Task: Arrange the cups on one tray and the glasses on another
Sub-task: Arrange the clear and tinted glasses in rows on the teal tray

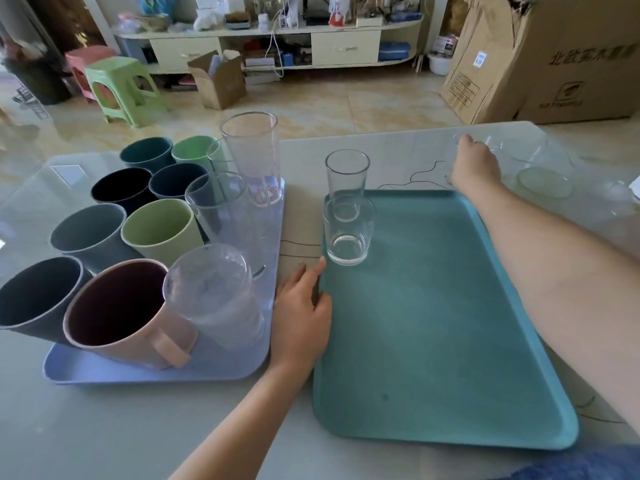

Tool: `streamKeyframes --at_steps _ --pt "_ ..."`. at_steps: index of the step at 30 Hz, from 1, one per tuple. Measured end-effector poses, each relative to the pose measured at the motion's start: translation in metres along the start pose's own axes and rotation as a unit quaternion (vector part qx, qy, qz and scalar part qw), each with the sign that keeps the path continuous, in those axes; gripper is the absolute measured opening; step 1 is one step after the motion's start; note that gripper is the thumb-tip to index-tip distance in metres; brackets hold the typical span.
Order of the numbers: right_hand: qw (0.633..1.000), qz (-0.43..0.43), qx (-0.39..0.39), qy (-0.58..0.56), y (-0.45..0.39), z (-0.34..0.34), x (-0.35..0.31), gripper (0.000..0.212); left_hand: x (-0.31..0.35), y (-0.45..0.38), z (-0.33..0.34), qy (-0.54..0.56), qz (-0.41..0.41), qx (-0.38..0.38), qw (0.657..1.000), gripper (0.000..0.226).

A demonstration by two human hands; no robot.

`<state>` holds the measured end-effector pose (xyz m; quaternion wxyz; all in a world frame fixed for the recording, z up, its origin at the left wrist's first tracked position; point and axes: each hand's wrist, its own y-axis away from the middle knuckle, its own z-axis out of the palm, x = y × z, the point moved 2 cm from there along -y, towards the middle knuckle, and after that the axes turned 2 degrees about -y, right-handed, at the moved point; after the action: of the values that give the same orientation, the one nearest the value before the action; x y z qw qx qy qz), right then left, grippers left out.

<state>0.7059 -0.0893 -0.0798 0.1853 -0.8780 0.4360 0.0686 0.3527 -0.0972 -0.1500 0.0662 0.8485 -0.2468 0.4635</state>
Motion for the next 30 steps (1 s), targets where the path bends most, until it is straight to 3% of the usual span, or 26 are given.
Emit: streamKeyframes --at_steps 3,7,10,17,21,30 --pt "0.998 0.001 0.018 -0.060 0.007 -0.003 0.001 0.026 -0.001 0.000 0.001 -0.001 -0.011 -0.003 1.000 0.058" --pt "0.989 -0.069 0.086 -0.098 0.035 -0.020 -0.010 0.016 0.000 0.000 0.001 -0.007 -0.014 -0.007 1.000 0.058" --pt "0.982 -0.091 0.091 -0.136 0.067 -0.039 -0.016 0.012 0.005 0.002 -0.001 -0.007 -0.016 -0.012 1.000 0.056" --pt "0.984 -0.126 -0.053 -0.112 0.181 -0.062 -0.012 0.018 0.016 0.021 -0.011 -0.031 -0.013 -0.044 0.998 0.057" --pt "0.983 -0.108 -0.066 -0.132 0.231 -0.070 -0.026 0.013 0.014 0.039 -0.015 -0.056 0.003 -0.064 0.996 0.054" --pt "0.938 -0.262 -0.175 -0.145 0.274 -0.068 -0.083 0.018 0.014 0.041 -0.015 -0.057 0.019 -0.052 0.997 0.046"
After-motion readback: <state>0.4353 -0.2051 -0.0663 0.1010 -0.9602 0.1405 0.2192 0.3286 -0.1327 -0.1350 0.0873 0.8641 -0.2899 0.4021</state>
